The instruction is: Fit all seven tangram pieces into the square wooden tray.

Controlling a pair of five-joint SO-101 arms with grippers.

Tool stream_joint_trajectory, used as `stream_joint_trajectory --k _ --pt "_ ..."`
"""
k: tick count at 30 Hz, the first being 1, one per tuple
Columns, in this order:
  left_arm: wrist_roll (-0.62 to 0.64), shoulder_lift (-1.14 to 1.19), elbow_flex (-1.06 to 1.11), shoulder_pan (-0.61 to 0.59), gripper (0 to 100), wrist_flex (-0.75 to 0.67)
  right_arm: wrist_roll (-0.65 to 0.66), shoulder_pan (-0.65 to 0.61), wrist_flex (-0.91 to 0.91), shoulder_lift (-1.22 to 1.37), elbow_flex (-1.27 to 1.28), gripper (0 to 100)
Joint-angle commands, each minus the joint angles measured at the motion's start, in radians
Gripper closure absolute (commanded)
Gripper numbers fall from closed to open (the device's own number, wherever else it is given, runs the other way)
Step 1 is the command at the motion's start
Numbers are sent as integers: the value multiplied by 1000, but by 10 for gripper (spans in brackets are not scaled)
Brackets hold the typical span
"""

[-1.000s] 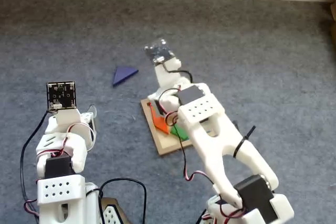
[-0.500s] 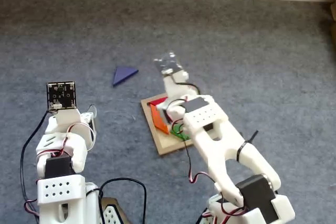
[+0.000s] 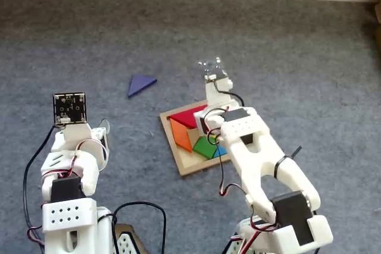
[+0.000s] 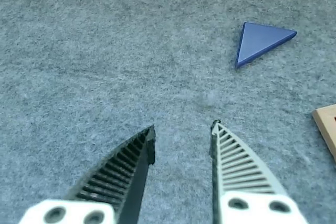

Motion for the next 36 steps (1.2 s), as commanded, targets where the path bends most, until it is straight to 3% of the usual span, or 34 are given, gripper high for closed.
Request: stream_joint_trajectory --k 1,7,14,22,36 --pt "-8 -15 -4 -5 810 -18 -9 4 -12 -87 -39 992" --pt "-9 -15 -4 -4 810 -20 -9 -71 -13 -53 -39 992" --pt "-9 -15 -4 -4 810 -20 -3 -58 7 59 -30 992" --pt "-9 -15 -4 -5 810 -18 -3 -56 242 -143 -31 992" --pt "-9 -15 -4 -7 810 -17 -9 -104 288 -179 7 992"
